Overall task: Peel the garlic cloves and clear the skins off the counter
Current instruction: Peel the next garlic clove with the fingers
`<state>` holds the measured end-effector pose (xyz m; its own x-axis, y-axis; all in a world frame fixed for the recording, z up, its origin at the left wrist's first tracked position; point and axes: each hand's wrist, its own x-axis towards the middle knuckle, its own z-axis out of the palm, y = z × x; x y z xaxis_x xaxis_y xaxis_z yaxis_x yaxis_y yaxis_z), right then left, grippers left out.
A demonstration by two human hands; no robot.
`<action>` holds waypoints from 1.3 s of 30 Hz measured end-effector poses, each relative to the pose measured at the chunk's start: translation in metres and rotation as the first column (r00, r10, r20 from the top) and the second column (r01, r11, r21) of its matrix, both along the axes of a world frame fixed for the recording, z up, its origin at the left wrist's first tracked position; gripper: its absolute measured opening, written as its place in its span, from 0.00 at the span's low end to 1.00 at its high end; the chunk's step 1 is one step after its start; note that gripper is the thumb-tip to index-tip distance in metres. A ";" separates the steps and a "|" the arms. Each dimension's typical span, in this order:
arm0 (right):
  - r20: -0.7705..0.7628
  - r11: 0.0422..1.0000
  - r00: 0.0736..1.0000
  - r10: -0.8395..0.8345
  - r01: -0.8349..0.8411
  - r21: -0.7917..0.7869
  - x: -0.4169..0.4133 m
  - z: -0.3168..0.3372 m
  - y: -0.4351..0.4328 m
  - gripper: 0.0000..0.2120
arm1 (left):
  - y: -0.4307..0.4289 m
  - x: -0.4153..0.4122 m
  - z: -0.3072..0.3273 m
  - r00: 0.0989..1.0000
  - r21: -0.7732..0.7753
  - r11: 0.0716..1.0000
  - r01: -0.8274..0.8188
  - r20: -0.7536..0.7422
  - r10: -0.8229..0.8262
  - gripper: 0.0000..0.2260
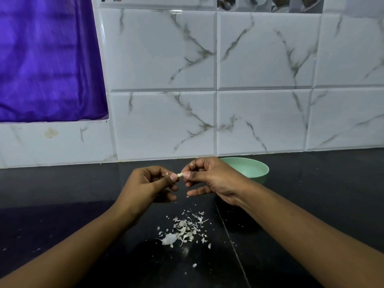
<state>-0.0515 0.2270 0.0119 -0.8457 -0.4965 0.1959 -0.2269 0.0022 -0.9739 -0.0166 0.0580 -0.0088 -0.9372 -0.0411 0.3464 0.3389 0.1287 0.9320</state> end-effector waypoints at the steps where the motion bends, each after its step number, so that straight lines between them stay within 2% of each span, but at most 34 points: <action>1: -0.005 1.000 1.000 -0.015 0.015 0.010 0.000 0.000 0.000 0.04 | 0.000 0.001 0.000 0.998 -0.049 0.998 -0.036 -0.058 0.033 0.04; 3: -0.001 0.999 0.999 -0.043 0.043 0.022 0.000 0.000 -0.001 0.05 | -0.001 0.003 -0.002 0.968 -0.227 0.961 -0.158 -0.230 0.104 0.03; 5: 0.026 0.998 0.998 -0.056 0.055 0.011 0.000 -0.001 -0.001 0.05 | 0.000 0.005 -0.003 0.913 -0.366 0.885 -0.287 -0.385 0.137 0.04; 12: 0.097 0.998 0.993 -0.070 0.070 -0.001 0.003 -0.001 -0.006 0.08 | 0.000 0.006 -0.006 0.814 -0.433 0.781 -0.451 -0.559 0.160 0.10; 14: 0.100 0.998 0.992 -0.070 0.070 0.003 0.005 -0.001 -0.007 0.08 | 0.000 0.005 -0.006 0.820 -0.443 0.770 -0.458 -0.545 0.174 0.09; 23: 0.074 0.995 0.992 -0.099 0.098 0.023 0.006 -0.001 -0.008 0.08 | -0.003 -0.003 -0.005 0.943 -0.320 0.905 -0.280 -0.267 0.197 0.06; 28: -0.003 0.987 0.988 -0.154 0.154 0.045 0.007 -0.002 -0.010 0.08 | 0.000 0.004 -0.002 0.931 -0.418 0.858 -0.298 -0.326 0.164 0.03; 32: -0.036 0.986 0.986 -0.162 0.163 0.033 0.008 -0.003 -0.011 0.07 | 0.003 0.007 -0.002 0.914 -0.473 0.809 -0.349 -0.364 0.181 0.06; 39: -0.050 0.989 0.988 -0.148 0.148 -0.005 0.007 -0.005 -0.012 0.07 | 0.003 0.007 -0.001 0.917 -0.466 0.817 -0.339 -0.357 0.177 0.09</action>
